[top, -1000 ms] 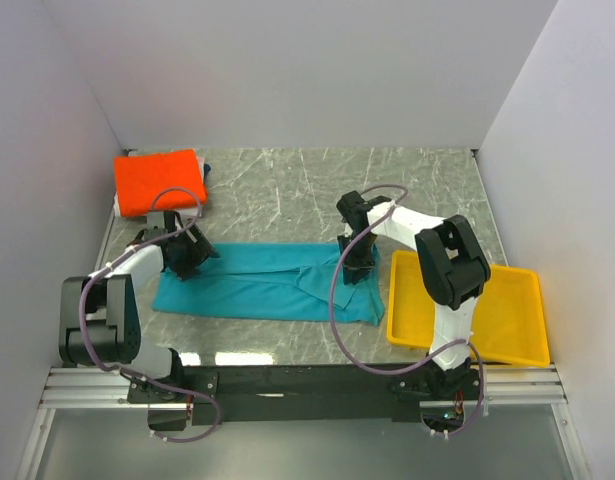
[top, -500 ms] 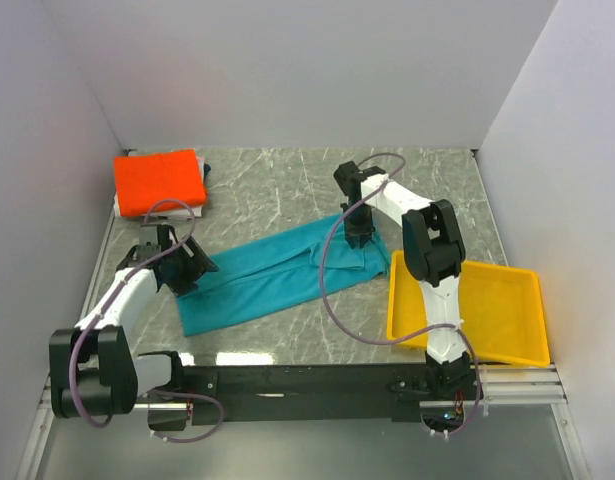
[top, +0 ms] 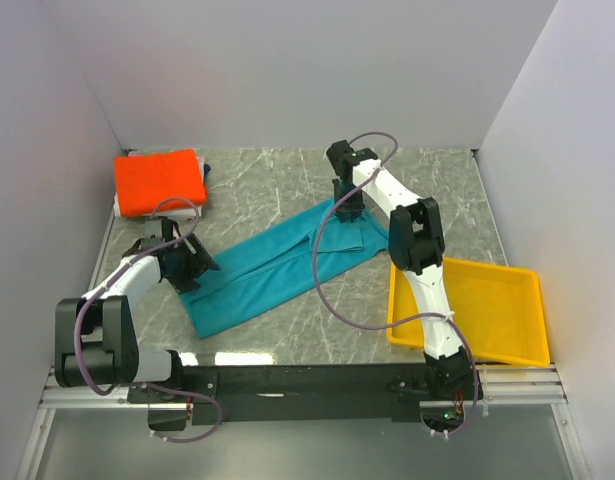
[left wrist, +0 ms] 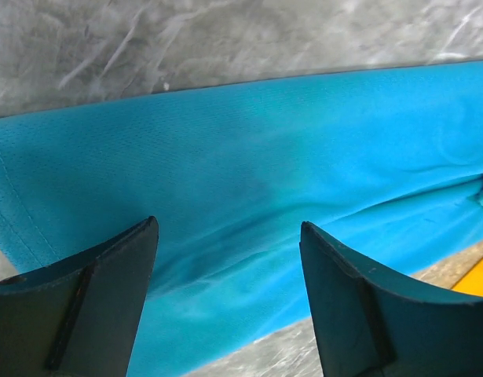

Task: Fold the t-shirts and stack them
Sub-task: Fold the tshirt

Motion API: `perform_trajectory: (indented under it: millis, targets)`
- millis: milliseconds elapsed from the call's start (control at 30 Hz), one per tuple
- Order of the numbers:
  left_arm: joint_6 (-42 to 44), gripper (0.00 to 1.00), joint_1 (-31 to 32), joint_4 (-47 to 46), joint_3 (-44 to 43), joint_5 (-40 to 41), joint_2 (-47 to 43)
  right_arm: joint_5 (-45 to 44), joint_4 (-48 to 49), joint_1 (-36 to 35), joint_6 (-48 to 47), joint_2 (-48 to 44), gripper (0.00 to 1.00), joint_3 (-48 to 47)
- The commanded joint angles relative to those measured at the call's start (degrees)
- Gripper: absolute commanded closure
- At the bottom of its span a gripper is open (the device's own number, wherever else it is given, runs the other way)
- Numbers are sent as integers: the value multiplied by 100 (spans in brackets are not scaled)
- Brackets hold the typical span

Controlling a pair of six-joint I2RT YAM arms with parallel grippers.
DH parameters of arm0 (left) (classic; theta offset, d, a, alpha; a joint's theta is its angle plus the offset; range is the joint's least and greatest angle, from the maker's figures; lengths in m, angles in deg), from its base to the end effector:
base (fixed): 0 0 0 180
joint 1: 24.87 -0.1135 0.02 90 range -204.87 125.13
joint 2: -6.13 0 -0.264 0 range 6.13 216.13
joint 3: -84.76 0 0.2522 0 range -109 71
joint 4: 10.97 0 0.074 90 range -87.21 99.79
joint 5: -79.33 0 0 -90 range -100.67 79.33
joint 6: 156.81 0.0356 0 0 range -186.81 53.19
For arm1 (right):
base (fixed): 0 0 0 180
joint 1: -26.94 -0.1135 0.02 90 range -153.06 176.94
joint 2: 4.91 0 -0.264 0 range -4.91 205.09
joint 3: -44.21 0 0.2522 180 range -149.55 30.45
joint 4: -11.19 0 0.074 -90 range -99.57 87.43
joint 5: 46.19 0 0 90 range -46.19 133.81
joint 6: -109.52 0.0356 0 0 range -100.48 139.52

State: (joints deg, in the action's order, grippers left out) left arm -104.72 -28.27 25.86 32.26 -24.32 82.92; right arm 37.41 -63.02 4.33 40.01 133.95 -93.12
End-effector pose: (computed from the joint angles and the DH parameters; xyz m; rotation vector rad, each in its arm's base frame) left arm 0.2421 0.0060 0.1717 -0.8695 2.5411 -0.5119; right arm 0.4611 0.1877 0.1744 -0.0330 2.8693 -0.0174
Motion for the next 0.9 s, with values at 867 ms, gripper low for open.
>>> perform_trajectory:
  millis: [867]
  targets:
    - [-454,22,665,-373,877,222,-842,789,735,538,174,-2364,59,2908]
